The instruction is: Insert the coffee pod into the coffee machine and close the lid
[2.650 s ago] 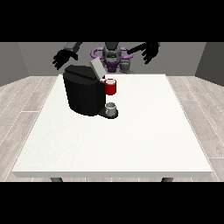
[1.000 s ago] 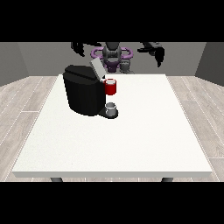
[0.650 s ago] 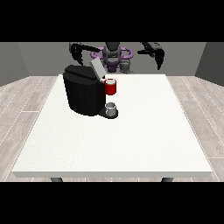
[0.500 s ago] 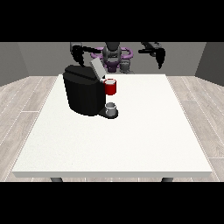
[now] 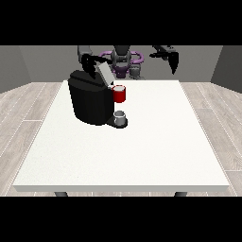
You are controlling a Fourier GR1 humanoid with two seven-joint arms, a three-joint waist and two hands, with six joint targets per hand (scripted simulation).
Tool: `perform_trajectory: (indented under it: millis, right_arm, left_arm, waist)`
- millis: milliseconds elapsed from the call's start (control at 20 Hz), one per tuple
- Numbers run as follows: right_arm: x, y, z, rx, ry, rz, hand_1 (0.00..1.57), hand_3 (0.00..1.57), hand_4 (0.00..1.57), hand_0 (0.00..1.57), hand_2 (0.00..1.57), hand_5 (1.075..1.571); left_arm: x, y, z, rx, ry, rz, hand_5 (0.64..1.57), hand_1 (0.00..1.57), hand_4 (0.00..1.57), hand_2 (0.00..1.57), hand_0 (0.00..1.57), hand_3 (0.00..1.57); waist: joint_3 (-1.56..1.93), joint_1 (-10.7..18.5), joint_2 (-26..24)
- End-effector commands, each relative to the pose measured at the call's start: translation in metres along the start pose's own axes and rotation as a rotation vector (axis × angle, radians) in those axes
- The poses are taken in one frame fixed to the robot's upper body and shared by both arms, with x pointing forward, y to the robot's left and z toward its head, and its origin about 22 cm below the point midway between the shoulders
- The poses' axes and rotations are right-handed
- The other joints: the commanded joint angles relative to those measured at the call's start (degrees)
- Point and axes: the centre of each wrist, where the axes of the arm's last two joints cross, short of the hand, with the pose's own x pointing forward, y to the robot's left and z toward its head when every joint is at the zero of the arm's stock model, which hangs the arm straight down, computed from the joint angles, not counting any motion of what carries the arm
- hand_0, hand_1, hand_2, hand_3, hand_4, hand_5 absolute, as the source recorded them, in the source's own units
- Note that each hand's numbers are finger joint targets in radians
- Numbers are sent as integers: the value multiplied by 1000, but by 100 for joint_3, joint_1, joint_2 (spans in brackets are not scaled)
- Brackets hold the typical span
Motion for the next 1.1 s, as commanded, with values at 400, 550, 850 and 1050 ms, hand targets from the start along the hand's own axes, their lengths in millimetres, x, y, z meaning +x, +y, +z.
perform_trajectory:
  millis: [400,550,850,1050]
  right_arm:
    - [25,21,-31,47,-18,2,0,0,0,0,0,1571]
    - [11,30,-23,73,-9,5,0,0,0,0,0,1571]
    - [42,29,-45,95,-28,57,0,0,77,0,0,1571]
    - [45,36,-45,106,-82,79,0,0,214,0,0,1571]
  left_arm:
    - [0,4,-1,35,-16,-30,1571,0,0,0,0,0]
    - [-11,17,14,27,6,-25,1571,0,0,0,0,0]
    - [-2,23,-2,59,-25,-27,1571,0,24,0,0,0]
    - [-16,18,9,57,-39,-38,1571,0,192,0,0,0]
  waist:
    - [11,-45,339]
    - [11,-89,204]
    - [10,-101,398]
    - [9,-7,452]
